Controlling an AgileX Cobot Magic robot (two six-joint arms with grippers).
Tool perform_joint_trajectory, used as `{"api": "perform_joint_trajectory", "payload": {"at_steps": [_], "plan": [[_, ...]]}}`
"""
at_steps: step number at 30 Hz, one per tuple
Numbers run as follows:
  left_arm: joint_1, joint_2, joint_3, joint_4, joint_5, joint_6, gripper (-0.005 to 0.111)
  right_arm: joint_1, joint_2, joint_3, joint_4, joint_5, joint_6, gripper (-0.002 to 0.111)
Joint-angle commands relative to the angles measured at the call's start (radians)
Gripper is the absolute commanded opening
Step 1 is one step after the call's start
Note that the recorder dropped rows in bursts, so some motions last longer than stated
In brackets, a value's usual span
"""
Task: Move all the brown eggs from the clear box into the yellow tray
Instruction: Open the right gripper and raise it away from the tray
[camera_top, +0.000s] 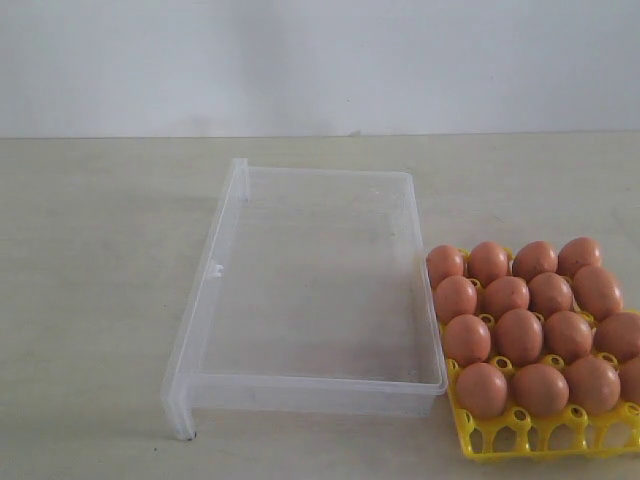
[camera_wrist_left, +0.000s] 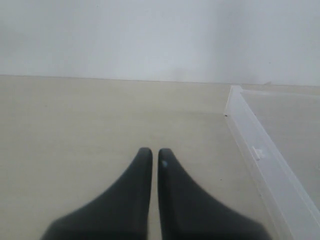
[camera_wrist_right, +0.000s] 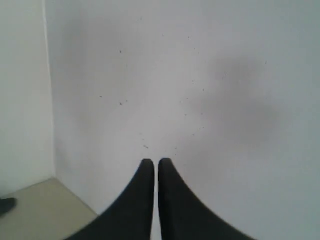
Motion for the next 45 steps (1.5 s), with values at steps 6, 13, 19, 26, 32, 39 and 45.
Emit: {"api": "perform_joint_trajectory", "payload": {"at_steps": [6,13,19,26,32,39,45], "plan": [[0.003,-0.002,0.003,-0.003,-0.004,0.002,0.004,0.264,-0.060,-0.045,-0.129,0.770,-0.235,0.000],[0.003,-0.002,0.003,-0.003,-0.004,0.002,0.004,0.481,-0.078,-0.043,-0.129,1.391,-1.049,0.000],[0.003,-0.002,0.003,-0.003,-0.004,0.002,0.004,0.474,-0.130,-0.043,-0.017,1.328,-1.031,0.000],[0.003,-0.002,0.003,-0.003,-0.004,0.002,0.004,0.273,-0.269,-0.043,0.453,0.845,-1.015,0.000],[0.003,-0.002,0.003,-0.003,-0.004,0.002,0.004,0.002,-0.341,0.072,0.849,0.613,-0.976,0.000],[0.003,-0.002,0.003,-0.003,-0.004,0.002,0.004,-0.108,-0.414,0.436,0.803,0.266,-0.633,0.000],[0.003,-0.002,0.003,-0.003,-0.004,0.002,0.004,-0.084,-0.451,0.671,0.315,0.054,-0.485,0.000]]}}
